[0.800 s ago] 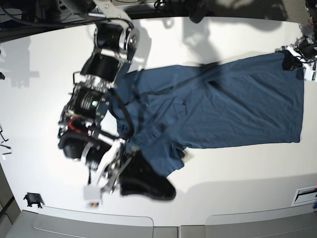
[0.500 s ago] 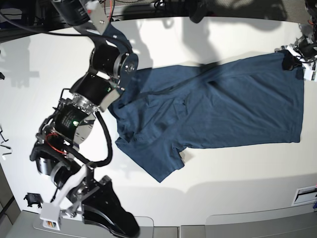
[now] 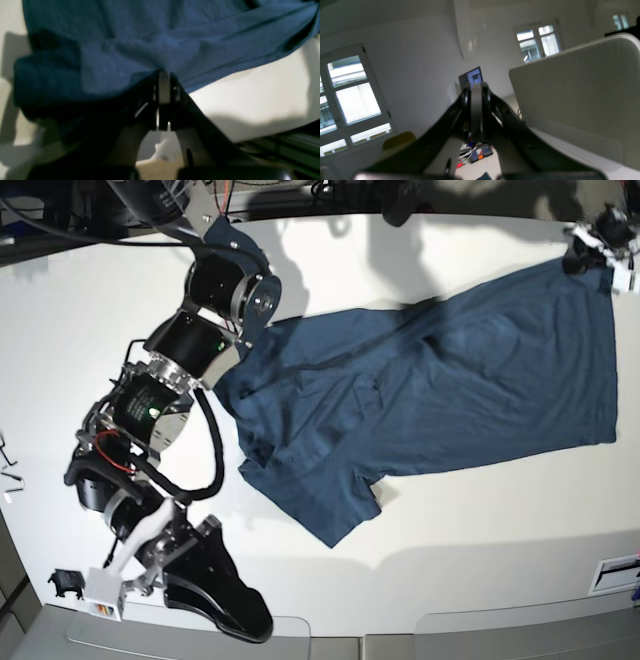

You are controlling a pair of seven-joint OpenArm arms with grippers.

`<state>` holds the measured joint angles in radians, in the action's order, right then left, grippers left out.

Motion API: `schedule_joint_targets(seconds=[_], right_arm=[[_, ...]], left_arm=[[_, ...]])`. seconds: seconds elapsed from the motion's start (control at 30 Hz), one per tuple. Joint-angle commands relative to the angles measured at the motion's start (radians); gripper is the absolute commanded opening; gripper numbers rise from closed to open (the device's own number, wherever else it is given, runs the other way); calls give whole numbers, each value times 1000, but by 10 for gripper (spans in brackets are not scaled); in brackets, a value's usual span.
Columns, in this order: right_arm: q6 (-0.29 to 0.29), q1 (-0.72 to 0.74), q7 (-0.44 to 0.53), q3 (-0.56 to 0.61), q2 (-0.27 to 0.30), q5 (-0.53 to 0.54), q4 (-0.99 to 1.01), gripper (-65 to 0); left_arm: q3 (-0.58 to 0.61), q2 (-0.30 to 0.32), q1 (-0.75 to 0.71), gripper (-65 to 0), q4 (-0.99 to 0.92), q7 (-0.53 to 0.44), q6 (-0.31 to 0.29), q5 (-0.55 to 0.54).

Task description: Fold the T-shirt properly

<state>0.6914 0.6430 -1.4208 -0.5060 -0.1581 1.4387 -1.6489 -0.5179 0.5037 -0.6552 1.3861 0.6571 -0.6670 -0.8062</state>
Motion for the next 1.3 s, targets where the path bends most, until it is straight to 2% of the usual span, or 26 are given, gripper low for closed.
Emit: schedule_joint_targets(seconds=[0.0,0.1,0.17,0.47,0.5,0.57,0.6,0.63,0.8,1.03,1.27], right_arm=[[7,32,25,5,1,31,-13,-650],[7,32,25,5,1,31,-13,-650],[7,32,25,5,1,31,-13,-650],[7,32,25,5,1,31,-13,-650],[7,32,25,5,1,31,-13,-650],[7,32,25,5,1,30,-13,-650],[7,32,25,5,1,30,-13,-650],[7,32,25,5,1,30,-13,-650],[7,32,25,5,1,30,-13,-650],[7,32,25,5,1,30,-13,-650],[7,32,25,5,1,30,-13,-650]], left_arm=[[5,-25,-46,-650,-3,71,1,54],[5,-107,-106,-650,-3,48,-2,54],[5,-139,-126,-650,-3,3,-24,55],[0,-140,-90,-650,-3,-59,-31,57],[-2,-140,-78,-606,-3,-55,-31,77],[-7,-140,-55,-396,-3,-52,-31,139],[-12,-140,-48,-312,-3,-52,-31,170],[-18,-140,-42,-267,-3,-52,-31,191],[-101,-141,-43,-259,-3,-68,55,196],[-314,-140,-43,-259,-3,-137,154,183],[-449,-140,-44,-259,-3,-151,156,150]])
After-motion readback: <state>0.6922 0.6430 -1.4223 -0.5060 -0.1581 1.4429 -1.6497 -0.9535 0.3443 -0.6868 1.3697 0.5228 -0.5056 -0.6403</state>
